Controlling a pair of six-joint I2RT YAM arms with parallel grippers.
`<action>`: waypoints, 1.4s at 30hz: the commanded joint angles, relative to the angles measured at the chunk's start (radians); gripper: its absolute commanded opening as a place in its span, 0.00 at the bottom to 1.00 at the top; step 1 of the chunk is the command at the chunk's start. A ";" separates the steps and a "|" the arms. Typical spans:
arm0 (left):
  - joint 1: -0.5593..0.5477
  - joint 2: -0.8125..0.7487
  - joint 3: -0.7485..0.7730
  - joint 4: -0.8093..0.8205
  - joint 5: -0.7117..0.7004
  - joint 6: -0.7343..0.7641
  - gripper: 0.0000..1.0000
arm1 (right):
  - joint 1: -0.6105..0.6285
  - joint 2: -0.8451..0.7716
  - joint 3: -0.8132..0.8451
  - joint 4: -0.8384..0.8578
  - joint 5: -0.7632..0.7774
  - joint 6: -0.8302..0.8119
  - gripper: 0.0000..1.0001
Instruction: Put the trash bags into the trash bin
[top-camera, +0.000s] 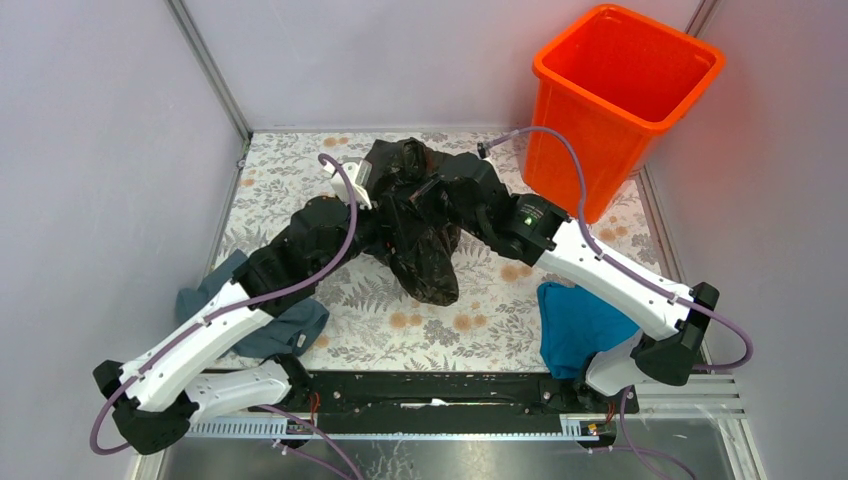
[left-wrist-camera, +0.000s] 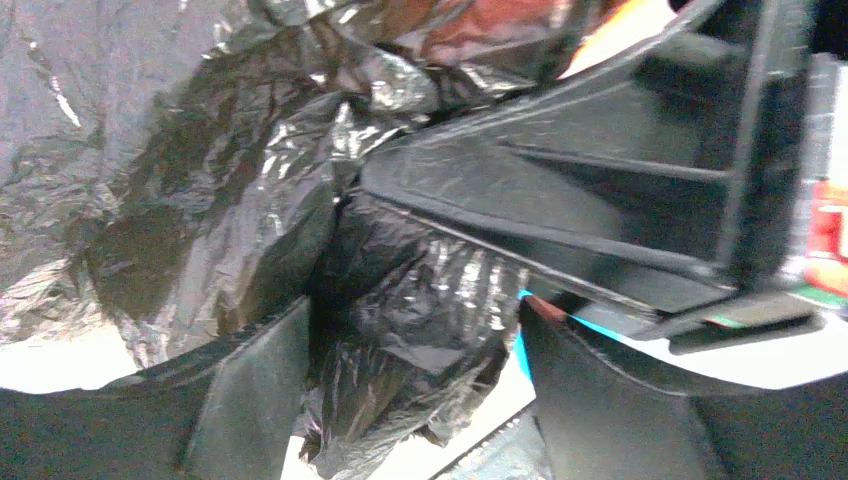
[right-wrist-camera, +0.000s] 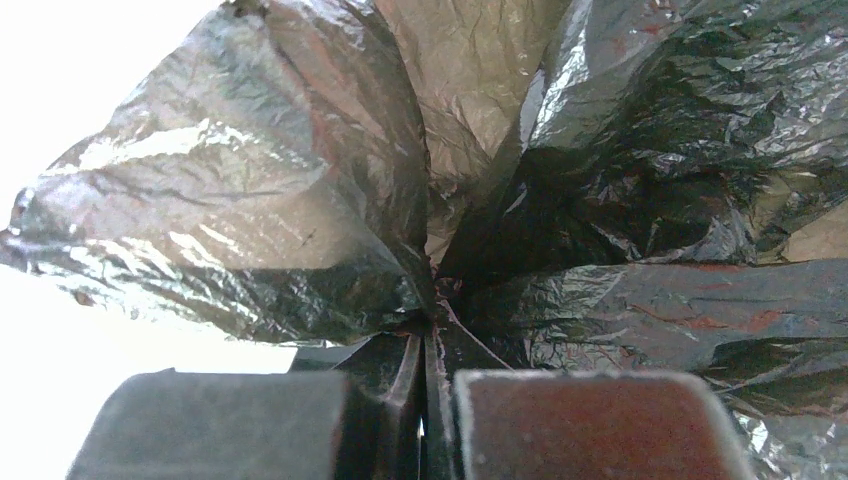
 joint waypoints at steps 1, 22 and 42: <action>-0.003 0.025 -0.017 0.136 -0.143 -0.031 0.83 | 0.035 -0.017 -0.022 0.023 0.017 0.083 0.00; -0.004 0.017 -0.162 0.578 0.062 0.071 0.99 | 0.040 -0.064 -0.093 0.055 0.049 0.112 0.07; -0.007 0.055 -0.297 1.011 -0.130 0.009 0.61 | 0.040 -0.114 -0.140 0.059 0.091 0.191 0.17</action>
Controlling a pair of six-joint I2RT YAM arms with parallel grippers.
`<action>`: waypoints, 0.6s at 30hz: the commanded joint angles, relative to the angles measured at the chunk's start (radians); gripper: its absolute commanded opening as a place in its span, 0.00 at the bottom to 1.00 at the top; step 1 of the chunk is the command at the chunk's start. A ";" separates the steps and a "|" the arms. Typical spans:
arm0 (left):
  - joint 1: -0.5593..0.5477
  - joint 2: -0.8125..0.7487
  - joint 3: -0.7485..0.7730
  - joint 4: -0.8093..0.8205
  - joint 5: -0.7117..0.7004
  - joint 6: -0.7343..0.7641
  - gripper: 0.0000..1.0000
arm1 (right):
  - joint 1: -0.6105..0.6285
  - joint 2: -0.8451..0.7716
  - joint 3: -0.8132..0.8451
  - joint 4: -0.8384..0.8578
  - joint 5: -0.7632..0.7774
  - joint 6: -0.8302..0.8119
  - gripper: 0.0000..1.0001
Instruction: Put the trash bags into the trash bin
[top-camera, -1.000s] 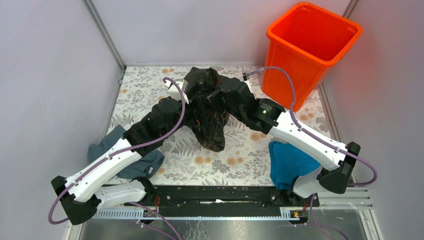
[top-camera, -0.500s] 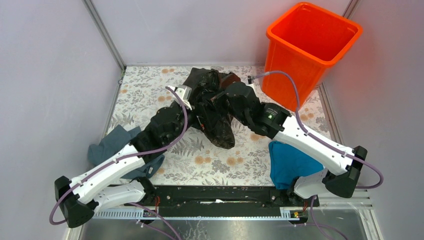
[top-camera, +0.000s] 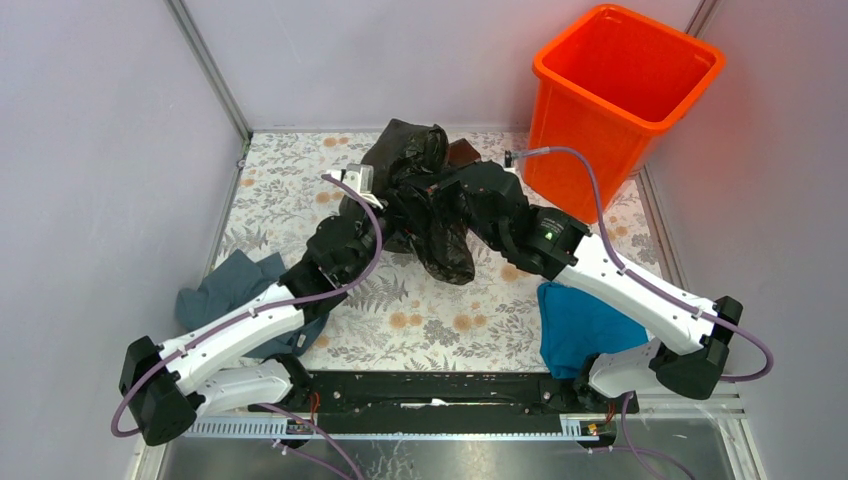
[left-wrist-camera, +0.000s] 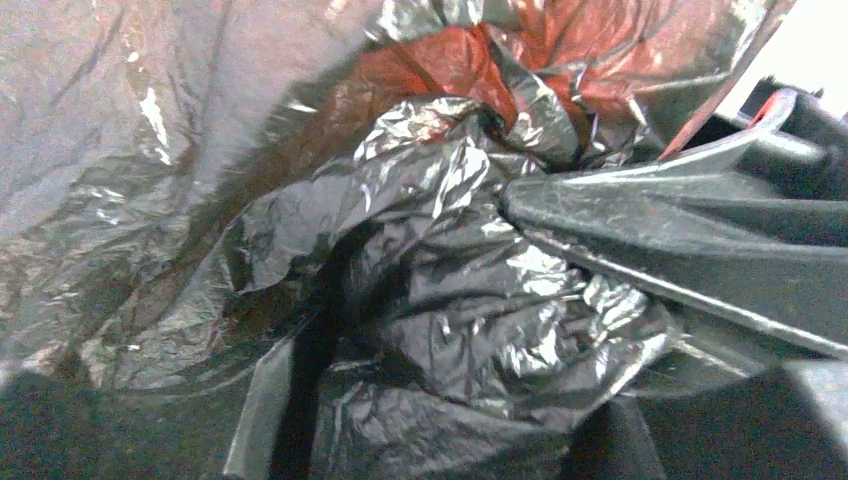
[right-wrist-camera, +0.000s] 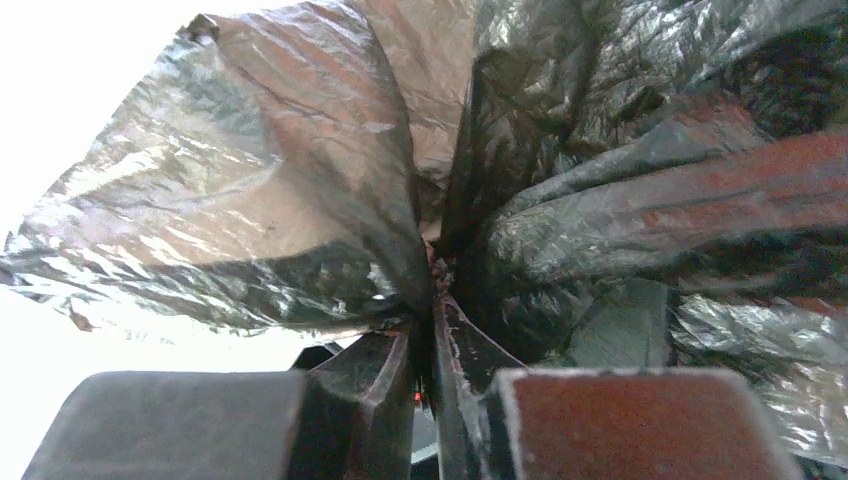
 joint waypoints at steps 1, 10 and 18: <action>0.000 -0.017 0.030 0.239 -0.035 -0.064 0.48 | 0.028 -0.005 -0.035 -0.070 -0.041 0.015 0.17; 0.005 -0.160 0.020 0.002 -0.065 -0.137 0.00 | 0.029 -0.149 -0.247 0.297 -0.124 -0.630 0.90; 0.165 -0.205 0.204 -0.370 0.157 -0.157 0.00 | 0.029 -0.418 -0.362 0.247 -0.187 -1.247 1.00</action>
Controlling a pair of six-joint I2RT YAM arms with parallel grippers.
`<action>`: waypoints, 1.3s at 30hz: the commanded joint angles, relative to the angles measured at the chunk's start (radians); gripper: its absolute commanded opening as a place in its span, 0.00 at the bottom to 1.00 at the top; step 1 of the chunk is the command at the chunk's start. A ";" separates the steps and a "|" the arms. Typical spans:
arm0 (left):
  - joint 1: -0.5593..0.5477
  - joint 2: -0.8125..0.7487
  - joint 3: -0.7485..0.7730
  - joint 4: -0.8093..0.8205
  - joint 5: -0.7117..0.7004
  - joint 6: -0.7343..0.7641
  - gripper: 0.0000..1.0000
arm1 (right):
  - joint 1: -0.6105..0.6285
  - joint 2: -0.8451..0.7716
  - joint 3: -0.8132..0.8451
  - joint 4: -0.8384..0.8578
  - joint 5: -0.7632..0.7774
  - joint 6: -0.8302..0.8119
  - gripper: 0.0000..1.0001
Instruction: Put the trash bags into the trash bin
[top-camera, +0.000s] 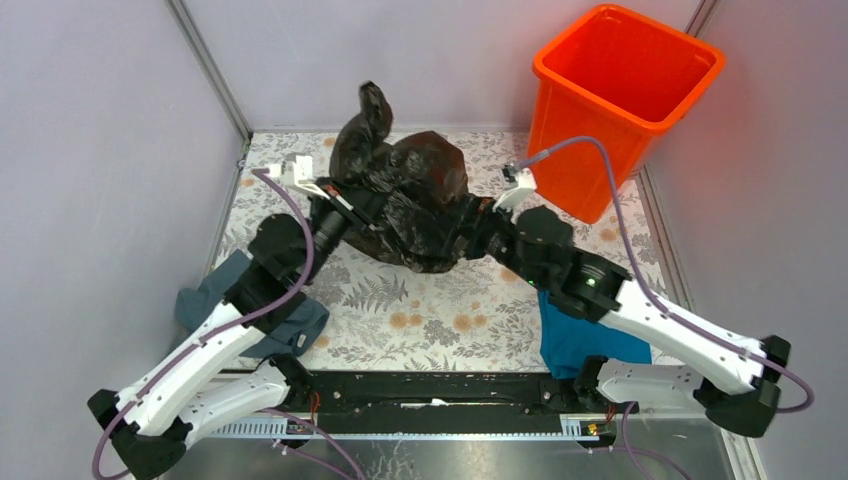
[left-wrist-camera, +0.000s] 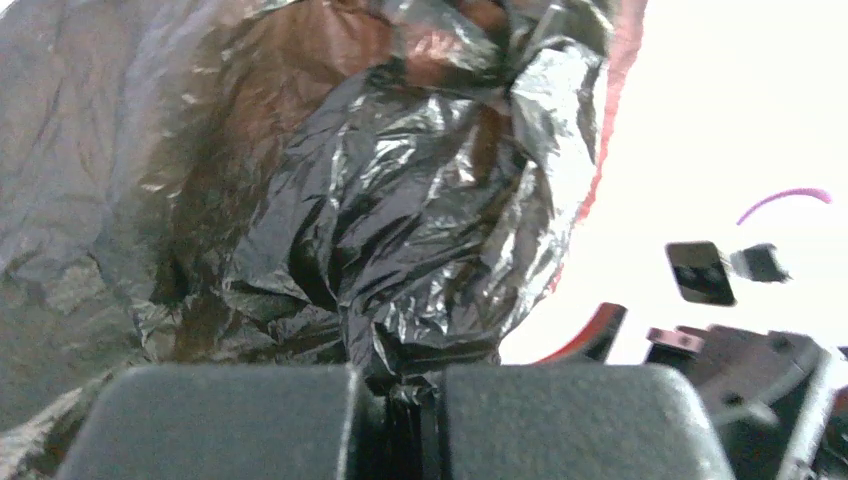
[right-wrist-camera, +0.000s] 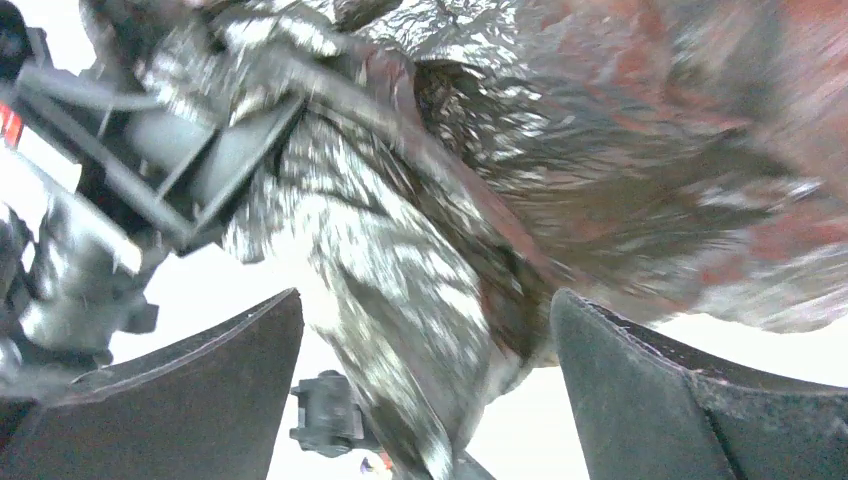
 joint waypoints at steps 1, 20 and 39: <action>0.126 0.015 0.158 -0.196 0.171 -0.056 0.00 | 0.007 -0.156 0.038 -0.051 -0.014 -0.447 1.00; 0.209 0.225 0.332 -0.215 0.542 -0.227 0.00 | 0.007 0.150 0.442 -0.226 -0.322 -0.920 1.00; 0.209 0.228 0.359 -0.276 0.553 -0.223 0.00 | 0.182 0.252 0.389 -0.104 0.192 -0.967 1.00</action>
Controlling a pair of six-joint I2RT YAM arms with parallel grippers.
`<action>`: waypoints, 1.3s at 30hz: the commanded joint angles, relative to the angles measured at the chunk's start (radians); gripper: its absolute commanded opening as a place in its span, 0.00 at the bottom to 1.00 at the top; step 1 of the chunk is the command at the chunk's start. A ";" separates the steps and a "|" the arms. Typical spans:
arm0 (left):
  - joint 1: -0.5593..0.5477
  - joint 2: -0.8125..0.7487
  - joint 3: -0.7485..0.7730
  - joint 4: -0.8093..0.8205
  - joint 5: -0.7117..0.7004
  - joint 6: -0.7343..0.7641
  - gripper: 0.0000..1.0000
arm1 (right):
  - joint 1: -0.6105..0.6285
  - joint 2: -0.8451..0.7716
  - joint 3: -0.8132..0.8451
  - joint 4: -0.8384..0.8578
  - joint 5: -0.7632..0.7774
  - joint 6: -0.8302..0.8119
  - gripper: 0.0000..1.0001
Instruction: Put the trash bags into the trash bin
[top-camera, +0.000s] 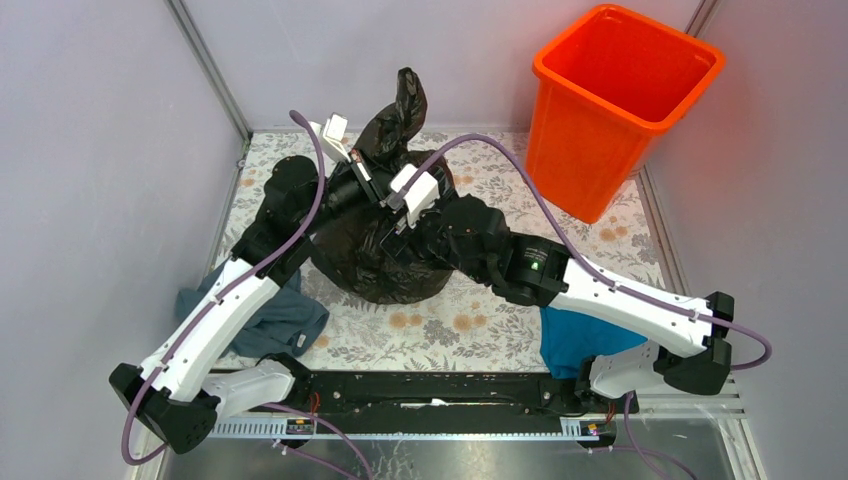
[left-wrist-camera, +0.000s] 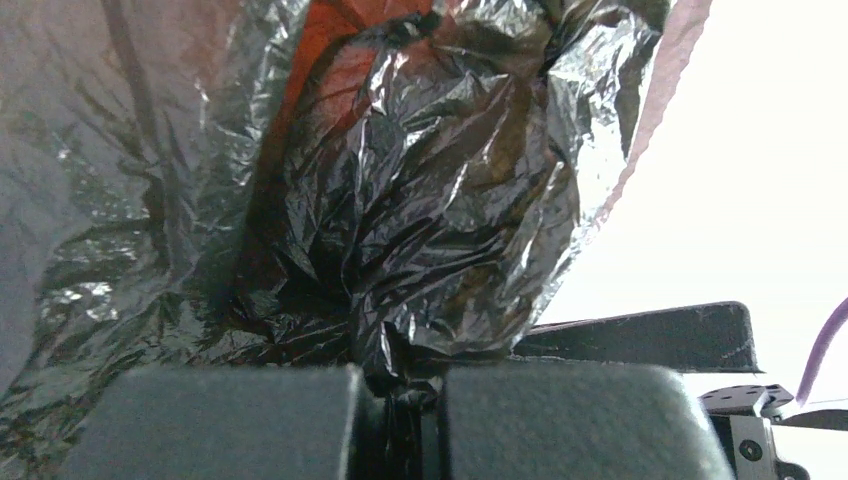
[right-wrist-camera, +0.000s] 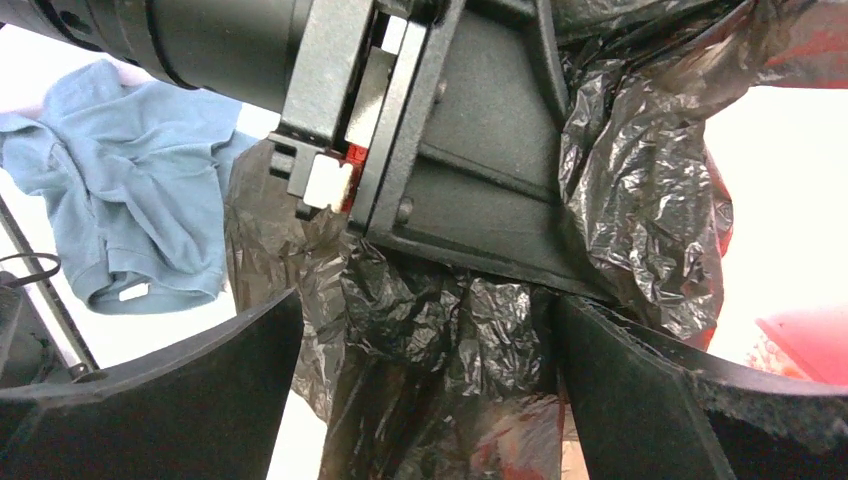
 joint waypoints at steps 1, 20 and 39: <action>-0.004 -0.017 0.064 -0.034 -0.004 0.037 0.00 | 0.006 -0.047 0.043 -0.025 0.024 0.061 1.00; -0.003 -0.016 0.094 -0.068 0.047 0.034 0.00 | -0.013 -0.072 0.034 0.027 -0.102 0.046 1.00; -0.004 -0.224 0.045 -0.278 -0.682 0.275 0.00 | -0.012 -0.288 -0.029 0.057 0.209 0.012 1.00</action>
